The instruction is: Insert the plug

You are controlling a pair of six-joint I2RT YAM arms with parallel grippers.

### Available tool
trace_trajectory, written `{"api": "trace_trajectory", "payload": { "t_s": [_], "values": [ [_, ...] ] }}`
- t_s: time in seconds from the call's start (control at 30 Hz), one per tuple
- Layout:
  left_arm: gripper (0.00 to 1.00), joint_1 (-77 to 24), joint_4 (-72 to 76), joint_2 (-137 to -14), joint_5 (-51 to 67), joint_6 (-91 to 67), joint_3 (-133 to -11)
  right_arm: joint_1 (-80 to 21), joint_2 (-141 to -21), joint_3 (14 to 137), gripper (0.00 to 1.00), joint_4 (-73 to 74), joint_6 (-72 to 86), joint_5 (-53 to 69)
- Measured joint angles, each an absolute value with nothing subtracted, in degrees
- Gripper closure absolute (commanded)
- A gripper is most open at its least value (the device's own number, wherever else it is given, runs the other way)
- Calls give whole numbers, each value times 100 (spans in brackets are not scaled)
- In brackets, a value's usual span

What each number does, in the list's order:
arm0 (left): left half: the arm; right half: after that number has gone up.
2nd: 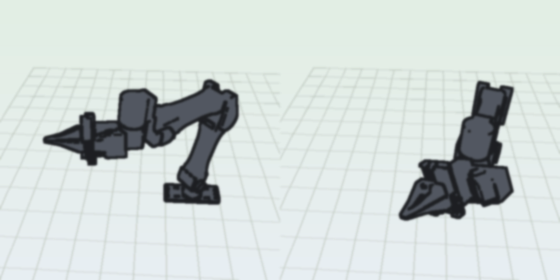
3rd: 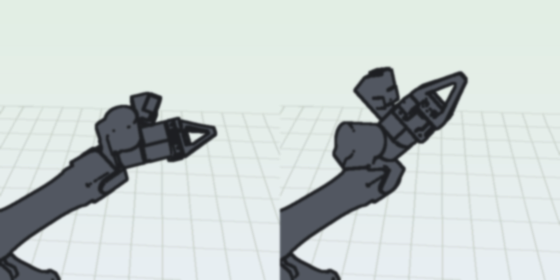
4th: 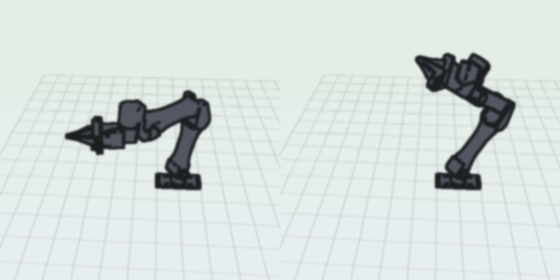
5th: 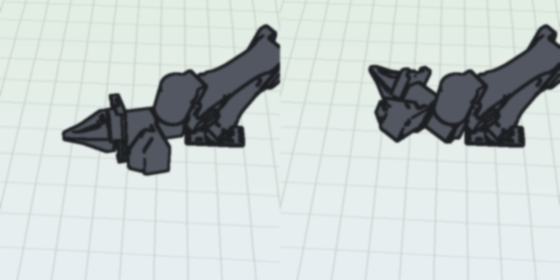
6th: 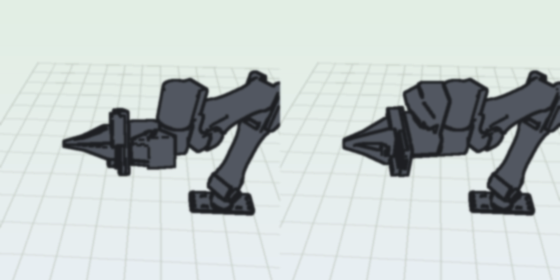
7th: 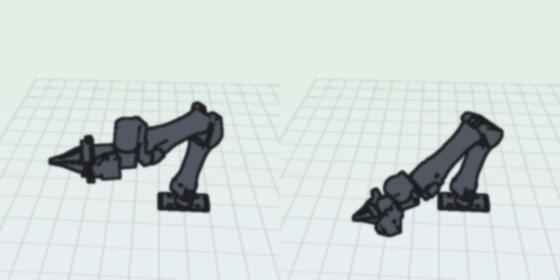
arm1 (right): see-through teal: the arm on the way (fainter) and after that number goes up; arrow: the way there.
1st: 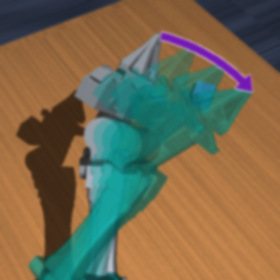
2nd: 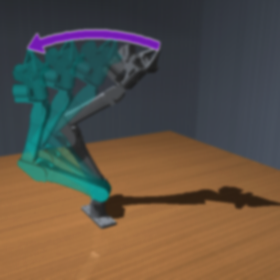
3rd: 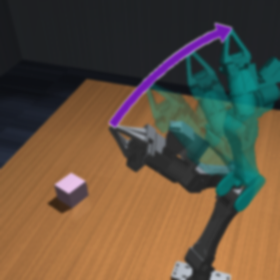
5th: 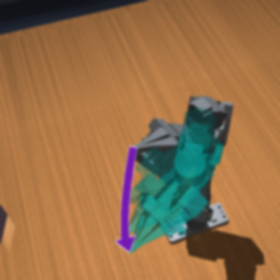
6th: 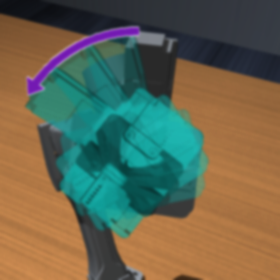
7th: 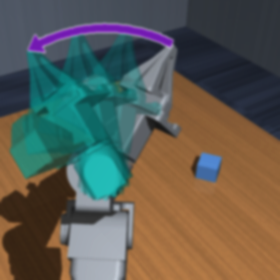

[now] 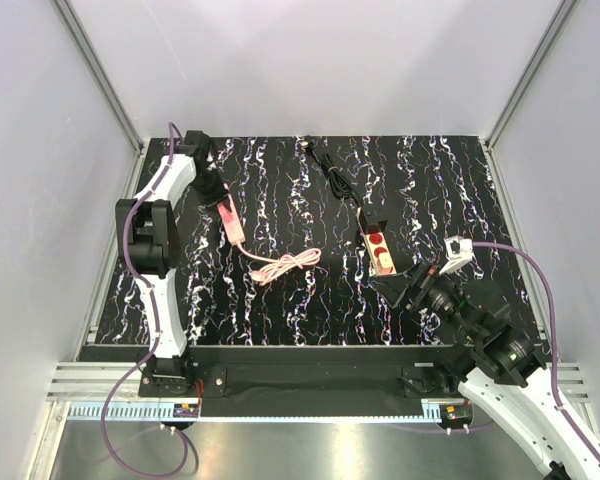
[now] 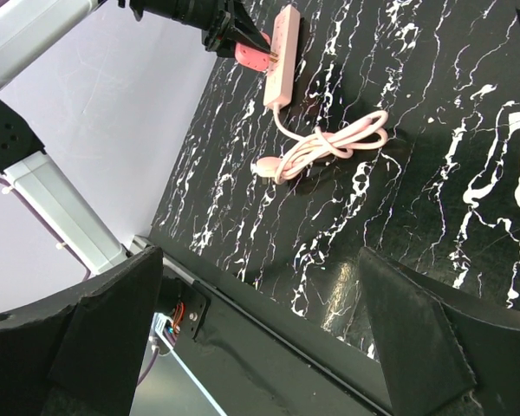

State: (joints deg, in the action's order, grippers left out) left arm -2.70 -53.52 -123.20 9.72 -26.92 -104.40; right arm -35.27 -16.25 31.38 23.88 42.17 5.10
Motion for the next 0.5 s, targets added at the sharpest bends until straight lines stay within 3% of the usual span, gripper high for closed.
{"api": "trace_trajectory", "payload": {
  "t_s": [0.5],
  "values": [
    [100, -423, -5400, -12320, 775, -2615, -10440, -3527, -1955, 3138, 0, 2392, 4160, 495]
  ]
}}
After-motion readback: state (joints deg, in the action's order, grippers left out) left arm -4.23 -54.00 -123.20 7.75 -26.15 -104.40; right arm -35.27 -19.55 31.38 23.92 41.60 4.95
